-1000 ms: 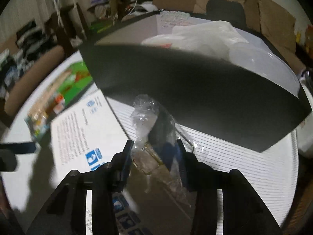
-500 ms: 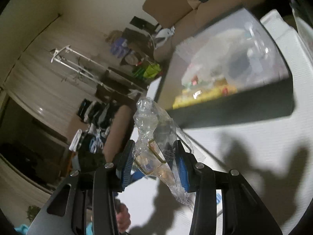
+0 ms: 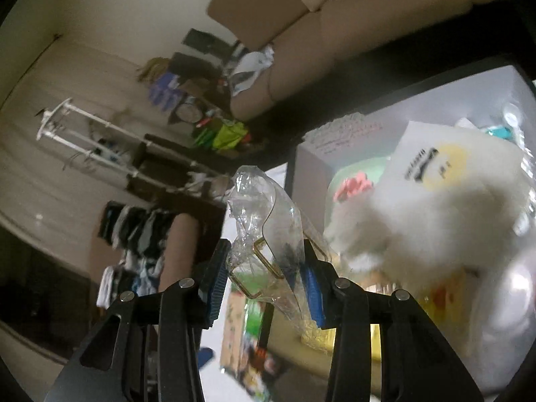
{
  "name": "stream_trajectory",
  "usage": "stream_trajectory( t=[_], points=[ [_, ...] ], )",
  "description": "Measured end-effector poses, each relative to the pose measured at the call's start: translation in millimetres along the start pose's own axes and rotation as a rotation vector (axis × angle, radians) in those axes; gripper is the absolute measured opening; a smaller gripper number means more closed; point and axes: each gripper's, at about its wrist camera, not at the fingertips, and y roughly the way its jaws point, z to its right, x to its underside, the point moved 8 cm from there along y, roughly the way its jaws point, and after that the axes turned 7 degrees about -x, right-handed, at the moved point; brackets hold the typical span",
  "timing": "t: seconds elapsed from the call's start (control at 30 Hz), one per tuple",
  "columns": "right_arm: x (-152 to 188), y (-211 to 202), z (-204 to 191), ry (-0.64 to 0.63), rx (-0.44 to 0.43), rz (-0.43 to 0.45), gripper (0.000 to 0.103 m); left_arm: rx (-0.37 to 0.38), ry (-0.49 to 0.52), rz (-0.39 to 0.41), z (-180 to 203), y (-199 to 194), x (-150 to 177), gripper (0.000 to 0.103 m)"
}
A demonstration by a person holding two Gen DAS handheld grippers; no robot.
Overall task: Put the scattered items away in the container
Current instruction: 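Open the right tool to drop the clear bag into the box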
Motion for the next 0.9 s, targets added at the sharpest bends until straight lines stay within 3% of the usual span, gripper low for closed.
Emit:
stream_trajectory(
  t=[0.13,0.27,0.3,0.4,0.43,0.53,0.6,0.67,0.8,0.9],
  points=[
    [-23,29,24,0.086,-0.027,-0.005,0.044,-0.012,0.065,0.009,2,41,-22,0.09],
    [-32,65,45,0.088,0.018,-0.067,0.044,-0.034,0.11,-0.005,2,70,-21,0.09],
    [-32,71,53,0.09,0.051,-0.073,0.047,-0.039,0.123,-0.007,1,75,-20,0.09],
    [-40,71,82,0.02,0.259,-0.099,0.068,-0.056,0.158,-0.026,1,87,-14,0.09],
    [-43,68,83,0.0,0.284,-0.106,0.071,-0.06,0.172,-0.032,2,90,-12,0.09],
    [-51,47,75,-0.11,0.388,-0.101,0.076,-0.069,0.214,-0.036,6,92,-7,0.09],
    [-56,27,61,-0.253,0.479,-0.08,0.076,-0.082,0.236,-0.034,9,90,-5,0.09],
    [-56,13,46,-0.368,0.51,-0.037,0.078,-0.078,0.237,-0.034,10,88,-5,0.09],
    [-38,22,34,-0.399,0.329,-0.041,0.074,-0.078,0.227,-0.044,7,90,-8,0.09],
    [-17,51,65,-0.347,0.401,-0.154,0.052,-0.084,0.227,-0.05,6,93,-9,0.09]
  ],
)
